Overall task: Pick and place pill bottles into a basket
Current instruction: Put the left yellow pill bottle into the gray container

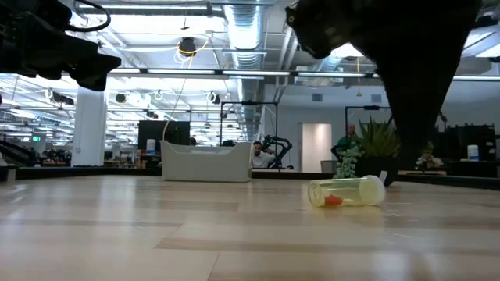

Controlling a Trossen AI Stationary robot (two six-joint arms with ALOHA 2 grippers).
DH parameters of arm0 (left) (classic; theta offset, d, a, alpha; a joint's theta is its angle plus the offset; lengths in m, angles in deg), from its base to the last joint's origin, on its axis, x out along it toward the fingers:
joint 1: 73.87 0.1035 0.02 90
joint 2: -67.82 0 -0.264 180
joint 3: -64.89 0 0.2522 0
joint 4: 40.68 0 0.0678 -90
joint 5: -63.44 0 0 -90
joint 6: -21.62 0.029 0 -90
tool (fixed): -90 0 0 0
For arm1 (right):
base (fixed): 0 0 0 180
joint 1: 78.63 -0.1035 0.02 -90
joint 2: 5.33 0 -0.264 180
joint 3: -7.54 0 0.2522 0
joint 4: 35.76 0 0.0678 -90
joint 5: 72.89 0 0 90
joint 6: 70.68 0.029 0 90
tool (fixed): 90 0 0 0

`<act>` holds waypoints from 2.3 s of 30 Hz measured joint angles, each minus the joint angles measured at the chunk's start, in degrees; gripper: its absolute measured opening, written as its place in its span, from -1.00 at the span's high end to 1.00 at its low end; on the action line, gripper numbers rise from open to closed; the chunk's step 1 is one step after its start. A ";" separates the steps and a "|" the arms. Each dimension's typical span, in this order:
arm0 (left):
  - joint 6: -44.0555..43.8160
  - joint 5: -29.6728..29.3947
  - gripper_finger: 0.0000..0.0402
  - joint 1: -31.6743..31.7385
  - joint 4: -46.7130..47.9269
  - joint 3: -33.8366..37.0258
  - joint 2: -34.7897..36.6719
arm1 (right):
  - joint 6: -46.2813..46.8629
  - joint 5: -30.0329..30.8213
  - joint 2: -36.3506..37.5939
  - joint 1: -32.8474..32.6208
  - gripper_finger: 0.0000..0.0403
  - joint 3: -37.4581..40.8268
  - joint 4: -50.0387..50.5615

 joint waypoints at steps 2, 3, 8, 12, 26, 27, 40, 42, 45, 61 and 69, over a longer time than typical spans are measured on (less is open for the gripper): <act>-0.01 0.01 -0.04 0.01 0.01 0.00 0.00 | -6.22 -0.34 0.00 0.76 -0.35 0.02 0.79; -0.01 -0.01 -0.04 0.01 0.01 0.01 0.00 | -9.06 -0.35 0.00 1.18 -0.35 0.01 1.37; -0.01 -0.01 -0.04 0.01 0.01 0.00 0.00 | -20.56 -0.34 0.00 2.90 -0.35 0.02 4.02; -0.01 0.00 -0.04 0.01 0.01 0.00 0.00 | -26.57 0.55 0.00 3.61 -0.35 0.02 4.15; 0.00 0.01 -0.04 0.02 0.02 0.02 0.00 | -36.77 2.10 0.00 4.42 -0.16 0.02 2.01; 0.00 0.01 -0.04 0.02 0.01 0.01 0.00 | -37.33 2.17 -0.09 4.69 -0.14 0.02 1.15; 0.00 0.01 -0.04 0.02 0.02 0.00 0.00 | -42.47 2.28 -0.50 6.39 -0.01 0.50 -3.73; 0.00 -0.01 -0.04 0.00 0.02 0.00 0.00 | -42.53 2.05 -0.51 6.59 -0.01 1.75 -5.95; 0.00 -0.01 -0.04 0.00 0.00 0.02 0.00 | -42.53 1.89 -0.61 6.58 -0.02 3.09 -6.75; 0.00 0.01 -0.04 0.02 0.00 0.00 -0.02 | -42.39 1.12 -0.52 6.63 0.07 9.68 -13.90; 0.00 0.00 -0.04 0.00 0.01 0.00 -0.01 | -41.93 0.95 -0.52 7.55 0.44 9.61 -13.74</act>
